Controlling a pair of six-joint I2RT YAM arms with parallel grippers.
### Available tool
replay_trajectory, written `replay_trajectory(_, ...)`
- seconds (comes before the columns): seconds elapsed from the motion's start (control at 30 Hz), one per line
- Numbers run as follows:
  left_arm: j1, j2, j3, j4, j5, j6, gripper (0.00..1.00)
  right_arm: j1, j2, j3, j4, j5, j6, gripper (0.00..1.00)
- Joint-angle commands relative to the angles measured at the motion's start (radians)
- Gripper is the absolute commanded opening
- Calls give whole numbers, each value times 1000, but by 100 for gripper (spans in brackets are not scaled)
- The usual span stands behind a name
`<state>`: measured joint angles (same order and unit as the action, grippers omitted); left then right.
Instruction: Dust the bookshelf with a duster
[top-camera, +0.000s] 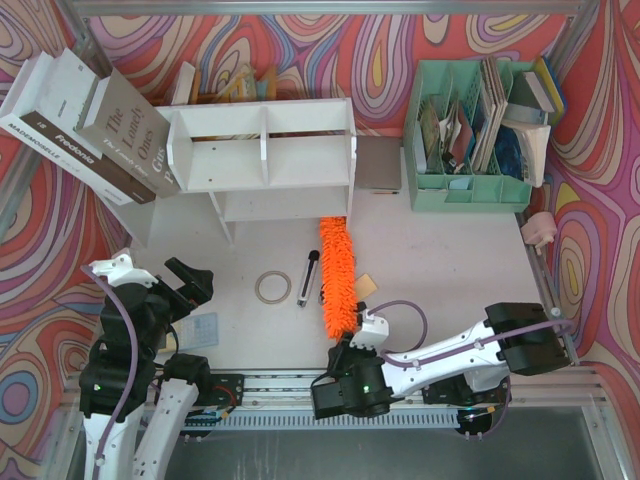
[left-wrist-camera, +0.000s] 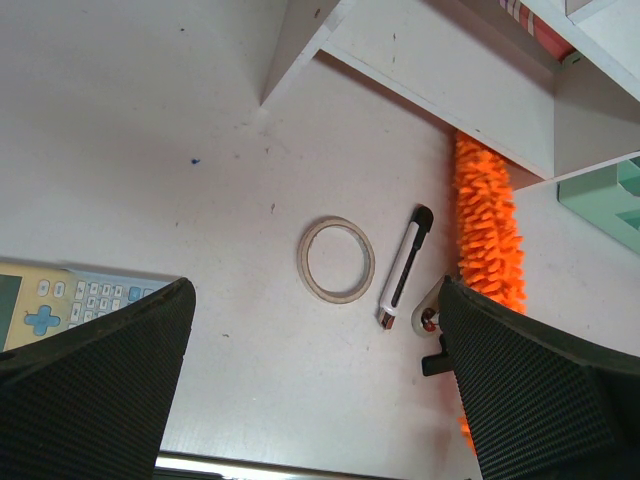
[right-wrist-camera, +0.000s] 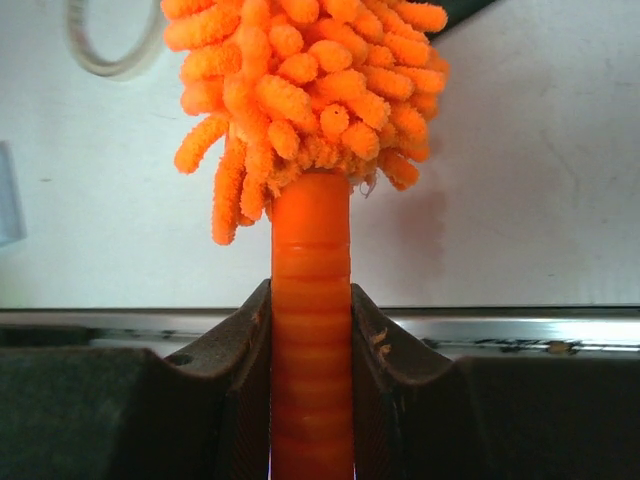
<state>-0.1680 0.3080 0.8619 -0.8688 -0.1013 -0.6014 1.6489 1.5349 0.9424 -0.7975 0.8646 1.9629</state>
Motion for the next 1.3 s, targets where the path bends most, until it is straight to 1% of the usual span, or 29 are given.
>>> replay_trajectory(0.0,5,5,-15,17,8,13,98,-35,-28,-87,97,-29,-52,0)
replay_trajectory(0.07,5,3,-14,17,8,12,98,-37,-50,-89,106,-4,-70,0)
replay_trajectory(0.2,5,0,-15,16,6,12,98,-32,-26,-15,52,50,-113,0)
replay_trajectory(0.37,6,8,-14,14,9,15,98,10,24,74,117,121,-285,0)
replay_trajectory(0.47,5,6,-14,14,8,13,98,15,41,85,222,122,-409,0)
replay_trajectory(0.57,5,2,-15,15,6,12,98,15,33,54,397,92,-577,0)
replay_trajectory(0.7,5,1,-15,16,6,12,98,15,50,48,589,53,-753,0)
replay_trajectory(0.77,5,2,-15,17,6,12,98,14,71,64,622,34,-808,0)
replay_trajectory(0.9,5,0,-15,16,7,13,98,-5,117,101,613,-18,-838,0)
replay_trajectory(1.07,5,0,-15,14,6,12,98,-80,176,128,549,-182,-786,0)
replay_trajectory(1.27,5,-1,-15,16,8,12,98,-95,224,184,463,-207,-764,0)
